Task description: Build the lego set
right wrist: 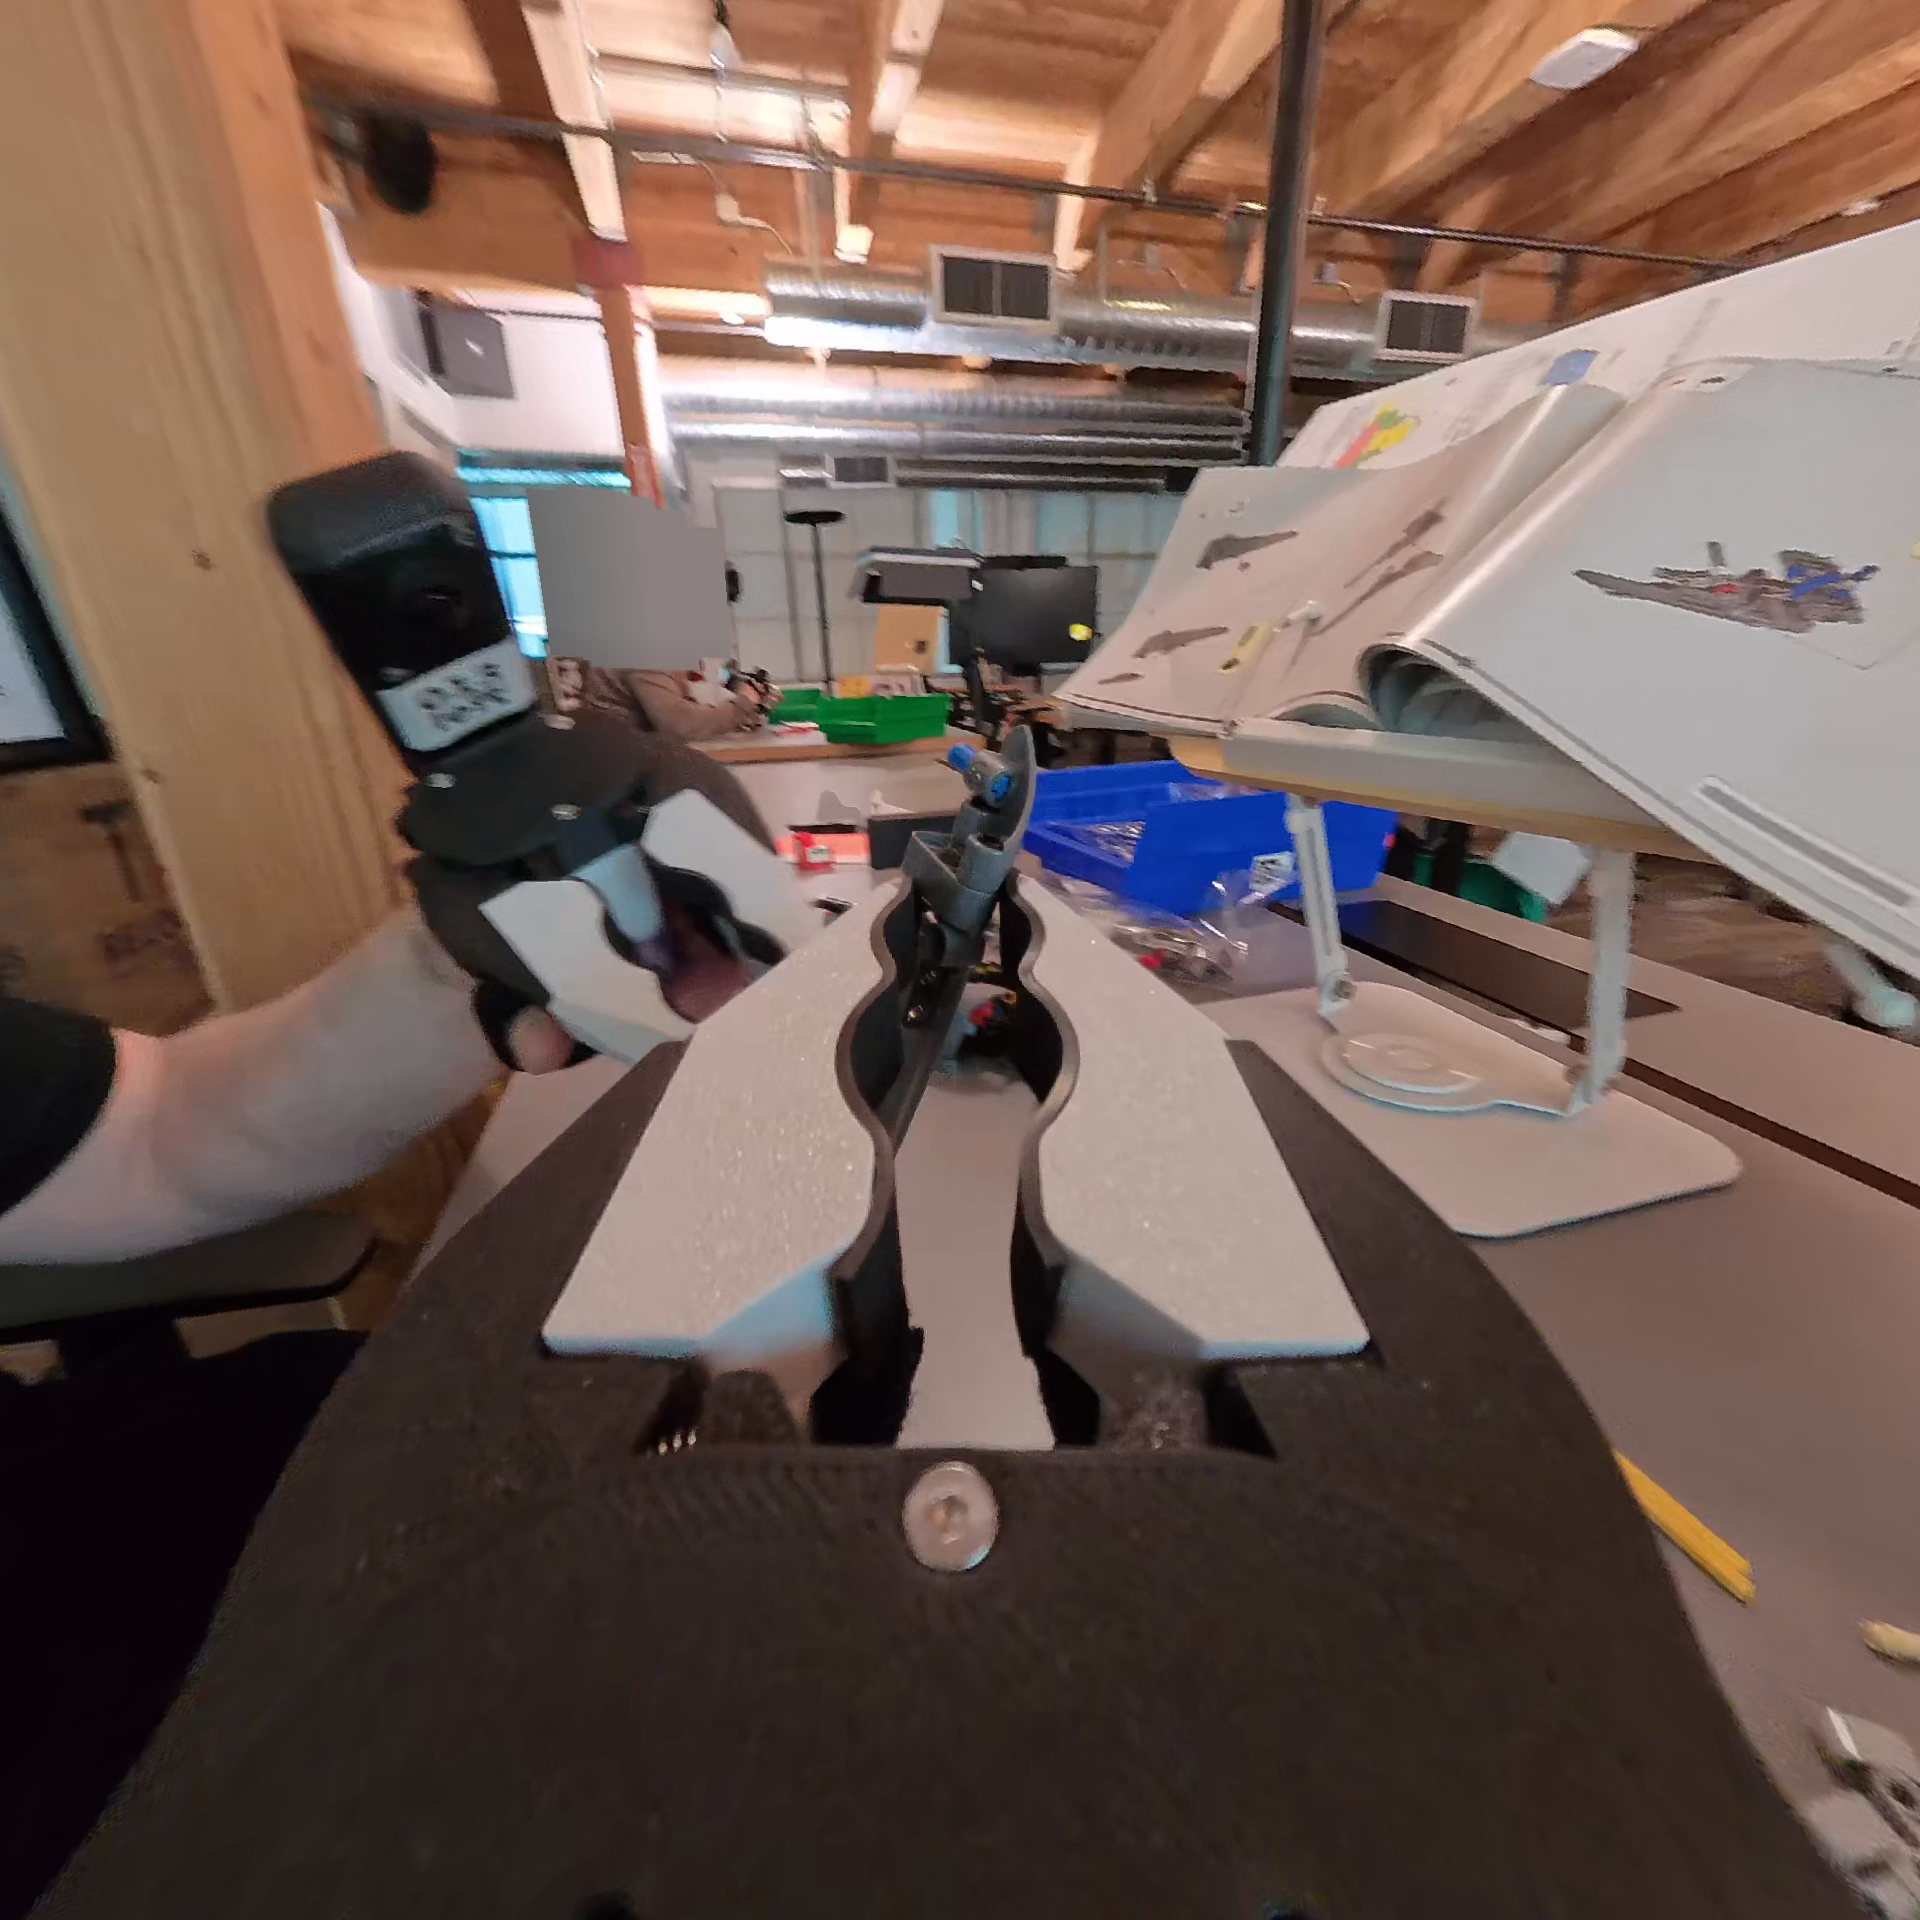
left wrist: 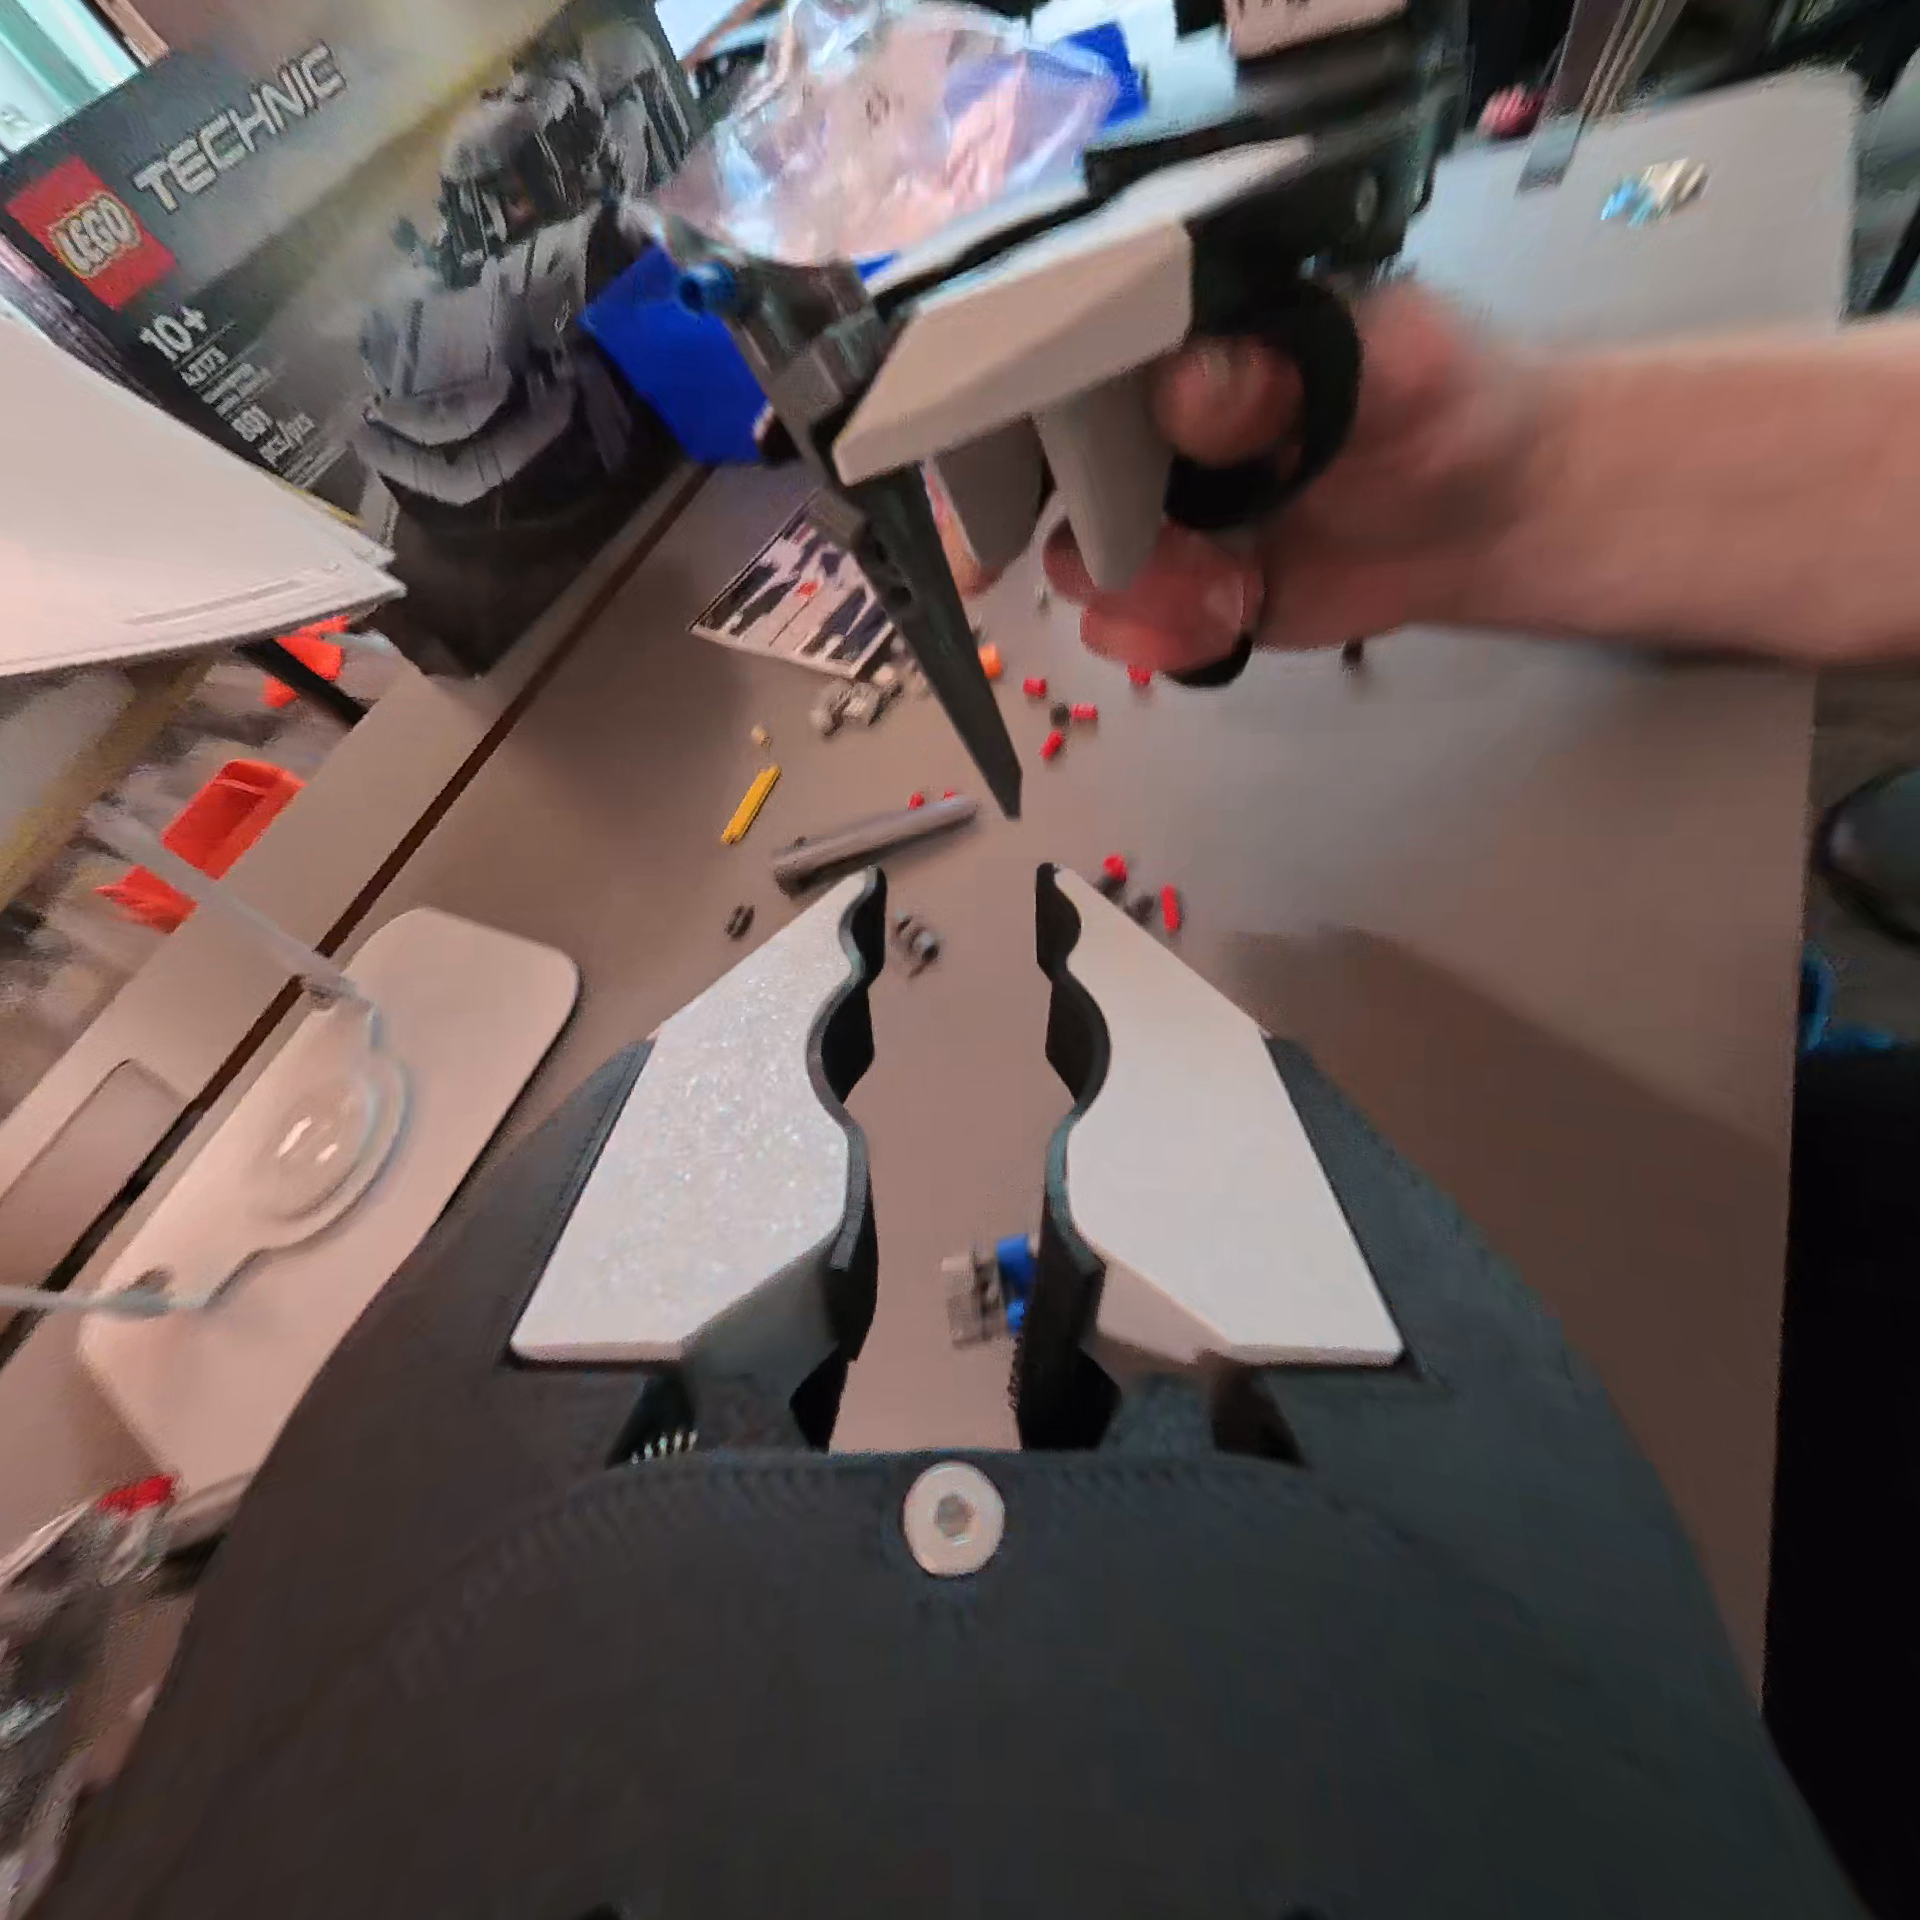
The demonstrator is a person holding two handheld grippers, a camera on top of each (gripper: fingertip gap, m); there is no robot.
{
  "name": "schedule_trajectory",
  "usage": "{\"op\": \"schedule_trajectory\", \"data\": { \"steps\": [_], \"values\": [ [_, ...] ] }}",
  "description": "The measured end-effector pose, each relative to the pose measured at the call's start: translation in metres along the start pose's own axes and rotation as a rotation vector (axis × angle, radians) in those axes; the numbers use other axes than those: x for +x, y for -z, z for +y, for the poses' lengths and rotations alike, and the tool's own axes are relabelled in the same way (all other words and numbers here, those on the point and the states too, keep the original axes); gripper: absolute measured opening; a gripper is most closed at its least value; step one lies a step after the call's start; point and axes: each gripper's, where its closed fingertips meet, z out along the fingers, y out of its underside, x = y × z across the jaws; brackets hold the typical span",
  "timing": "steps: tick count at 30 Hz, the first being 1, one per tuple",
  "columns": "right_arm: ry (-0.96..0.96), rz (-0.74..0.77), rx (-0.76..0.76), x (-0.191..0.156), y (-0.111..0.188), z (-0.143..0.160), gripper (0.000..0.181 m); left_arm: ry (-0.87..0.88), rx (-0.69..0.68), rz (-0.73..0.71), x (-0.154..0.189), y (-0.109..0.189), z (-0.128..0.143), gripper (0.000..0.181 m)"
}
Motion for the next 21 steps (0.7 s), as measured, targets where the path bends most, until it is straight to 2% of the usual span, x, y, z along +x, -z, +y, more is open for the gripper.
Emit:
{"op": "schedule_trajectory", "data": {
  "steps": [3, 6, 9, 12, 18, 21],
  "values": [
    [-0.008, -0.052, -0.004, -0.009, -0.002, 0.001, 0.012, 0.077, 0.069, 0.031, -0.002, -0.014, -0.012, 0.031],
    [0.003, -0.071, -0.024, -0.014, -0.005, 0.004, 0.012, 0.135, 0.123, 0.147, 0.012, -0.022, -0.021, 0.028],
    [0.003, -0.087, -0.028, -0.017, -0.006, 0.005, 0.012, 0.168, 0.168, 0.156, 0.011, -0.026, -0.027, 0.007],
    [0.002, -0.093, -0.015, -0.018, -0.005, 0.002, 0.012, 0.213, 0.204, 0.159, 0.005, -0.026, -0.029, 0.0],
    [0.001, -0.09, 0.016, -0.018, -0.002, -0.005, 0.03, 0.135, 0.164, 0.1, -0.002, -0.023, -0.024, 0.0],
    [-0.001, -0.101, 0.047, -0.019, 0.001, -0.011, 0.029, 0.099, 0.124, 0.108, 0.003, -0.025, -0.018, 0.0]
  ]
}}
